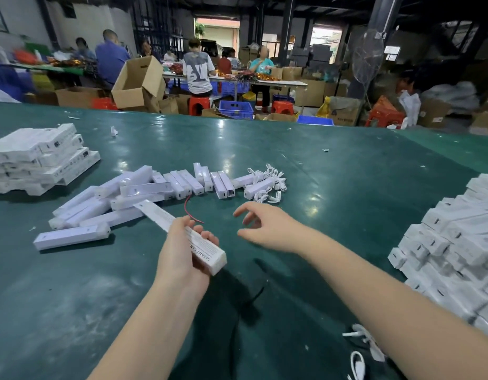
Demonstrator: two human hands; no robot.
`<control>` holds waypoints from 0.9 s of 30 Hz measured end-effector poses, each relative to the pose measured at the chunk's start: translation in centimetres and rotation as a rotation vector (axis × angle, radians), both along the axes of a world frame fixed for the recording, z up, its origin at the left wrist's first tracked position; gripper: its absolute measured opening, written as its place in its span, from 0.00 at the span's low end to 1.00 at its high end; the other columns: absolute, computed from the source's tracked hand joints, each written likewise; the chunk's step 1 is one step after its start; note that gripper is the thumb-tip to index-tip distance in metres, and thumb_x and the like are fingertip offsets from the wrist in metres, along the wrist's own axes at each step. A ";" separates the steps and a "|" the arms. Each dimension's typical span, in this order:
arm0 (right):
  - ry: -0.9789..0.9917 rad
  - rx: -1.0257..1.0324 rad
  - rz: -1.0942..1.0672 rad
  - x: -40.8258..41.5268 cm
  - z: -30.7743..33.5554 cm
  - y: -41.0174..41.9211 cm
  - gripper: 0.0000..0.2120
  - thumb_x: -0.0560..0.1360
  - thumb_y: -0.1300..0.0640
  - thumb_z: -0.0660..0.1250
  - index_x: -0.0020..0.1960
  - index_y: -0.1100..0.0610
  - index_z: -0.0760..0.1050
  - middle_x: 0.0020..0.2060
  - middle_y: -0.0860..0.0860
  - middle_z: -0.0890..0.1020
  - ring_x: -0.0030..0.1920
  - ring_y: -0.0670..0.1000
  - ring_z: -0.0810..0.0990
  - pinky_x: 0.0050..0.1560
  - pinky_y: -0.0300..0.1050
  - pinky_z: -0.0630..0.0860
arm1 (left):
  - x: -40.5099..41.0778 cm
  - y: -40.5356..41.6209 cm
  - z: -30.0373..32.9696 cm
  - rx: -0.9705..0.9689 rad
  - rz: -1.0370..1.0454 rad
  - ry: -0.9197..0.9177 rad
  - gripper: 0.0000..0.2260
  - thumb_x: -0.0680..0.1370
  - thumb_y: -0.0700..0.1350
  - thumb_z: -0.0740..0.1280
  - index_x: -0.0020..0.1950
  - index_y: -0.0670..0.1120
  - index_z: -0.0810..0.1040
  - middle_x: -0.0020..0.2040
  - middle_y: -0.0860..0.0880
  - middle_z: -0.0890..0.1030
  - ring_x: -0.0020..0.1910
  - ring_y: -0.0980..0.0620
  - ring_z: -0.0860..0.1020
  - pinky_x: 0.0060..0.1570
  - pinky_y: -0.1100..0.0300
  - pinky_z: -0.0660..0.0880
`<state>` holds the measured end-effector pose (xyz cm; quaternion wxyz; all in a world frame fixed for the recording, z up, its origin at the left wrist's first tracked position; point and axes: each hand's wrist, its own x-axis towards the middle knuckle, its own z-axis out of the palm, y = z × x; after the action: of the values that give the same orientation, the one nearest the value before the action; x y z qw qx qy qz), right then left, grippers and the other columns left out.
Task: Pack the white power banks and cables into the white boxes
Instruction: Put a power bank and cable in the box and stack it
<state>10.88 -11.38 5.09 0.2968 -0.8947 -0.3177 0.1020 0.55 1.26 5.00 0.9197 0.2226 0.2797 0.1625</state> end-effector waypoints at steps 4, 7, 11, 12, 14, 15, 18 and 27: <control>-0.251 -0.269 -0.010 5.4 -1.1 5.1 0.24 0.80 0.52 0.61 0.74 0.54 0.66 0.70 0.57 0.69 0.71 0.59 0.66 0.70 0.52 0.64 | -0.1 0.4 -0.2 -0.041 0.075 0.031 0.08 0.78 0.42 0.64 0.40 0.45 0.69 0.30 0.52 0.69 0.20 0.56 0.68 0.25 0.68 0.70; -0.348 -0.427 -0.040 8.0 -2.2 8.1 0.25 0.81 0.49 0.57 0.77 0.51 0.60 0.73 0.56 0.65 0.73 0.59 0.62 0.71 0.55 0.61 | 0.0 0.7 -0.3 -0.087 0.091 0.041 0.08 0.78 0.42 0.64 0.40 0.44 0.69 0.28 0.52 0.69 0.20 0.55 0.67 0.24 0.67 0.70; -0.394 -0.588 -0.033 9.7 -3.7 10.1 0.26 0.83 0.46 0.51 0.79 0.48 0.50 0.79 0.53 0.55 0.78 0.57 0.52 0.75 0.60 0.50 | 0.2 1.2 -0.3 -0.126 0.094 0.046 0.06 0.77 0.42 0.65 0.42 0.43 0.71 0.30 0.51 0.70 0.20 0.55 0.68 0.23 0.68 0.70; -0.412 -0.597 -0.040 9.7 -4.0 10.3 0.26 0.83 0.46 0.50 0.80 0.48 0.50 0.79 0.53 0.54 0.78 0.56 0.51 0.76 0.61 0.47 | 0.2 1.2 -0.3 -0.124 0.091 0.045 0.06 0.77 0.42 0.65 0.42 0.43 0.71 0.30 0.51 0.70 0.19 0.55 0.68 0.24 0.68 0.70; -0.494 -0.554 -0.068 9.6 -4.6 10.4 0.24 0.83 0.48 0.51 0.79 0.51 0.55 0.78 0.53 0.59 0.78 0.55 0.53 0.77 0.60 0.44 | 0.2 1.2 -0.3 -0.108 0.088 0.043 0.06 0.77 0.42 0.65 0.42 0.44 0.71 0.29 0.51 0.70 0.19 0.55 0.68 0.24 0.67 0.71; -0.552 -0.526 -0.075 9.3 -4.5 10.2 0.23 0.83 0.49 0.52 0.76 0.53 0.61 0.74 0.54 0.65 0.76 0.55 0.57 0.77 0.58 0.45 | 0.2 1.1 -0.3 -0.104 0.088 0.046 0.06 0.77 0.42 0.66 0.42 0.44 0.71 0.28 0.52 0.70 0.19 0.55 0.68 0.24 0.67 0.71; -0.808 -0.445 -0.082 7.5 -3.9 9.2 0.13 0.77 0.55 0.63 0.59 0.59 0.77 0.54 0.56 0.80 0.60 0.57 0.75 0.71 0.50 0.58 | 0.0 0.8 -0.2 -0.103 0.085 0.068 0.05 0.77 0.42 0.66 0.42 0.44 0.72 0.27 0.52 0.71 0.19 0.55 0.69 0.24 0.67 0.71; -0.357 -0.352 -0.228 3.0 -2.2 5.2 0.15 0.77 0.52 0.65 0.59 0.58 0.67 0.51 0.54 0.78 0.48 0.57 0.76 0.41 0.47 0.68 | -0.5 0.1 0.3 -0.038 -0.005 0.078 0.06 0.76 0.41 0.67 0.40 0.44 0.73 0.28 0.51 0.73 0.19 0.55 0.70 0.24 0.67 0.72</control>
<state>13.85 -6.16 2.85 0.0859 -0.9664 -0.2395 -0.0377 0.01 1.36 5.31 0.9126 0.2120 0.3178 0.1460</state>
